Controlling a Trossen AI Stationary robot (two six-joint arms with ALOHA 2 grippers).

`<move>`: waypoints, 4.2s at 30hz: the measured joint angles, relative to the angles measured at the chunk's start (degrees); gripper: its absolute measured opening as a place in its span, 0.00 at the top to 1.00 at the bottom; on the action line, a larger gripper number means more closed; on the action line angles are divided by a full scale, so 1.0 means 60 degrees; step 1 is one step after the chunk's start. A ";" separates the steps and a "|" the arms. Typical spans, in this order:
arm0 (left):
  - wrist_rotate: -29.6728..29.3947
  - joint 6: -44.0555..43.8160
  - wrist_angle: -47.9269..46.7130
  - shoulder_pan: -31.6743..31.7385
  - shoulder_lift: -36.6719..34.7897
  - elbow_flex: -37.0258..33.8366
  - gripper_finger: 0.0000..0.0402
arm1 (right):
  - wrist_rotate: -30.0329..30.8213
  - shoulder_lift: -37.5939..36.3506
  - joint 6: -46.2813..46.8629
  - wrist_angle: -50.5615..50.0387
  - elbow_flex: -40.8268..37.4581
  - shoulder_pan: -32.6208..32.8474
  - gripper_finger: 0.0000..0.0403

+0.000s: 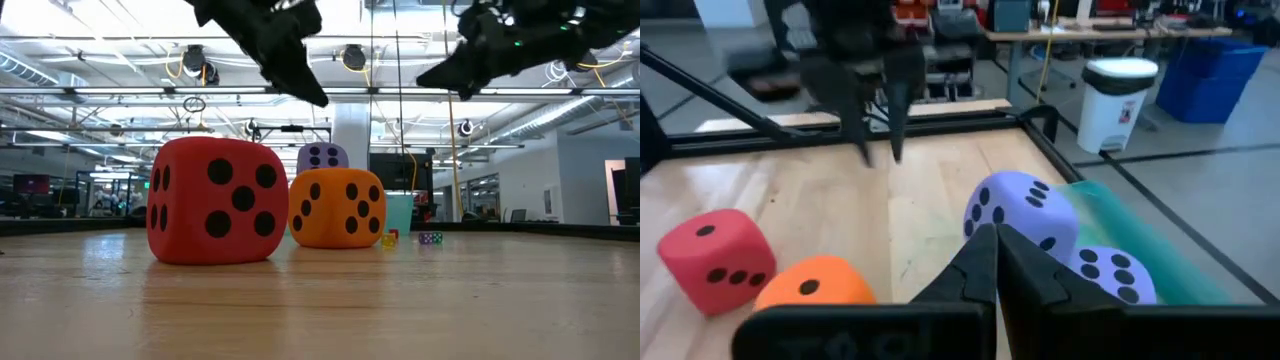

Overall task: Pick & Place Dice
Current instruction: Put the big violet dice into the green bin, then put the big orange dice into the green bin

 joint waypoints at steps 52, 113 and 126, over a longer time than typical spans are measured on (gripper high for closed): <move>0.0182 -0.1723 0.1108 0.1868 -0.4793 -0.2845 0.99 | -0.0052 -0.2581 0.0381 0.0627 -0.1968 0.0648 1.00; 0.1165 -0.2738 0.7100 0.0432 -0.7863 -0.9923 0.94 | -0.0905 0.8069 -0.2728 -0.4811 0.6989 0.3488 0.01; 0.1169 -0.2598 0.7088 0.0372 -0.7863 -0.9919 0.94 | -0.1275 0.9167 -0.3693 -0.4934 0.6982 0.3630 0.01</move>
